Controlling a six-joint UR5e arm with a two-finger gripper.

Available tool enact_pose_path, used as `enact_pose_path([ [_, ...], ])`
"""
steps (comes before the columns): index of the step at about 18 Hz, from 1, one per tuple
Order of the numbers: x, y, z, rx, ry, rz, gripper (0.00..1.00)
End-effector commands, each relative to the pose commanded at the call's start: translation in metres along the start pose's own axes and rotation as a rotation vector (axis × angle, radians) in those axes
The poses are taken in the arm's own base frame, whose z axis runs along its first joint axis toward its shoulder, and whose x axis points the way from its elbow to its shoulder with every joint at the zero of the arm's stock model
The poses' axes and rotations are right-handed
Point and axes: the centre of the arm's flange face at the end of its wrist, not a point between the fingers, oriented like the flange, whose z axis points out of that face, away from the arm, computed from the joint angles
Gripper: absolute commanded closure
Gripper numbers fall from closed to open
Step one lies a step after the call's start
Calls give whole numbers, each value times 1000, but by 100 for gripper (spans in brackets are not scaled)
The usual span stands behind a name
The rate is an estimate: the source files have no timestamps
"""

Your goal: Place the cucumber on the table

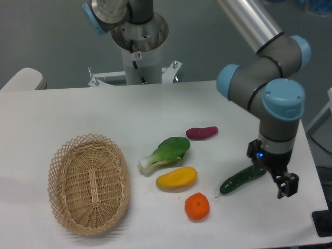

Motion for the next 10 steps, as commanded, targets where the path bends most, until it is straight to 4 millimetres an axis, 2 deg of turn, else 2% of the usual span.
enact_pose_path([
  [2,4,17,-4,27,2,-3,0],
  [4,7,23,-3,30,9,33,0],
  [7,9,31,-6,27,9,49,0],
  [10,11,30,-9,28,7,66,0],
])
